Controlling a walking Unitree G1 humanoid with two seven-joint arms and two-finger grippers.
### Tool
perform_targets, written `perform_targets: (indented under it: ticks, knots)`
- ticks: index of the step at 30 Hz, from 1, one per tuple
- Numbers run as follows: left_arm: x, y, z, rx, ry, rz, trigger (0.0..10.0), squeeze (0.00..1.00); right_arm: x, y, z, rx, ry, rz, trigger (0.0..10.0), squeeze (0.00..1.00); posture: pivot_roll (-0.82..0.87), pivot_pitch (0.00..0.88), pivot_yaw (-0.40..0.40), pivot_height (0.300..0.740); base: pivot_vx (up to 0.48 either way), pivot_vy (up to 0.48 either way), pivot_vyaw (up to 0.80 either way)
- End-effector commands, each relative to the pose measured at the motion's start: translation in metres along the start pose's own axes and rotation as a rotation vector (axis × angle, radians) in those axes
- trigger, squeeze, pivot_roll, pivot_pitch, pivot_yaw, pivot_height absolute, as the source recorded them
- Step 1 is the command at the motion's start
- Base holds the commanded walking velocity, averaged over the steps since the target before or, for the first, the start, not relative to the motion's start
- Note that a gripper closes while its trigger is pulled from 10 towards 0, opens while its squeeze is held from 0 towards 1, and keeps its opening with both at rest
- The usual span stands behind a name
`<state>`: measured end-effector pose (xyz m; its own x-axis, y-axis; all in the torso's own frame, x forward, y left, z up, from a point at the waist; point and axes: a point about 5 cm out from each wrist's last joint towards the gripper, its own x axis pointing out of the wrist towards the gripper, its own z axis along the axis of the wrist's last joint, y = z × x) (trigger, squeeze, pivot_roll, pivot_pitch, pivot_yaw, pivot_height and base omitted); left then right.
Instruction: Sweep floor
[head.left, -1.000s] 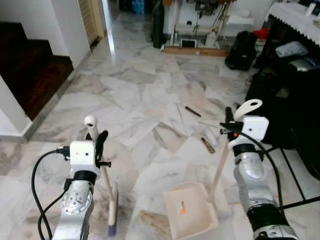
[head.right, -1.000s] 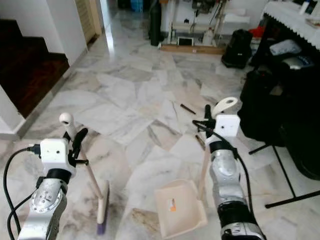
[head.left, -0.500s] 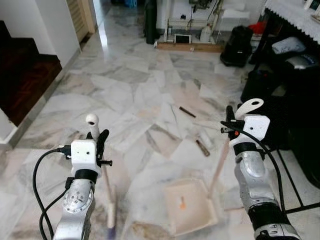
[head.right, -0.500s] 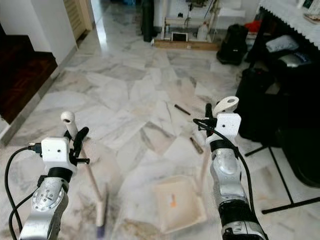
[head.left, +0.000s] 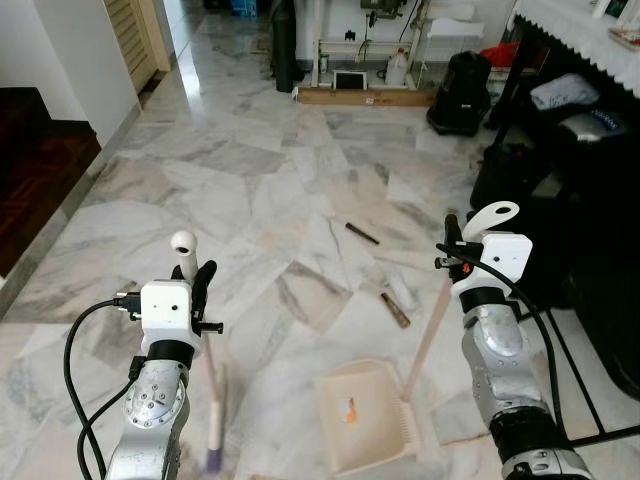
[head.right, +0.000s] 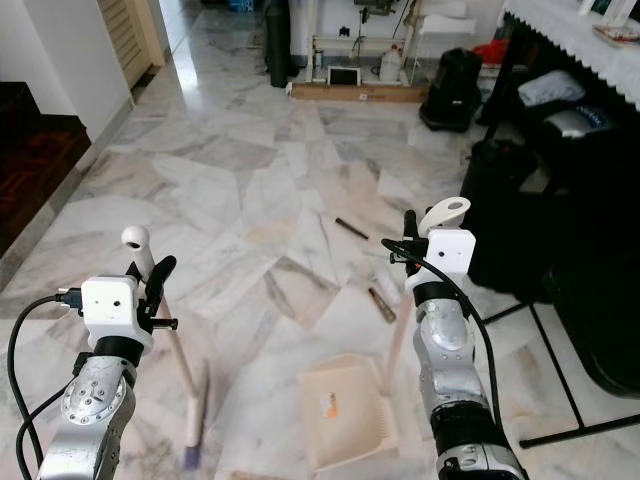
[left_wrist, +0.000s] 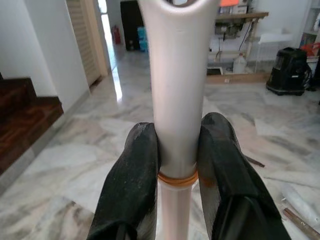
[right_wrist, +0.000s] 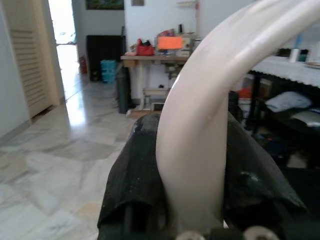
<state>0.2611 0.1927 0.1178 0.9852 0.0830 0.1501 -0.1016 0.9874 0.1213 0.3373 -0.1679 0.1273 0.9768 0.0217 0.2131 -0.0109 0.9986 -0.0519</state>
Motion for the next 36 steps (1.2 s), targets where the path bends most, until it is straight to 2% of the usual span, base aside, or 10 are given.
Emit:
perform_targets:
  ticks: [1,11,36]
  knots:
    - [0.0038,-0.0038,0.0144,0.009,-0.072,-0.016,10.0,0.0,0.0047,-0.003,0.0137,0.012,-0.068,-0.012,10.0,0.0,-0.01,0.022,-0.023,0.74,0.349,0.0,0.0]
    - [0.0046,-0.0042,0.0155,0.01,-0.076,-0.026,10.0,0.0,0.0054,0.0007,0.0154,0.014,-0.076,-0.004,10.0,0.0,-0.01,0.02,-0.018,0.74,0.349,0.0,0.0]
    - [0.0061,-0.0068,0.0157,0.002,-0.072,-0.025,10.0,0.0,0.0055,-0.002,0.0151,0.02,-0.069,-0.021,10.0,0.0,-0.01,0.062,-0.017,0.74,0.349,0.0,0.0]
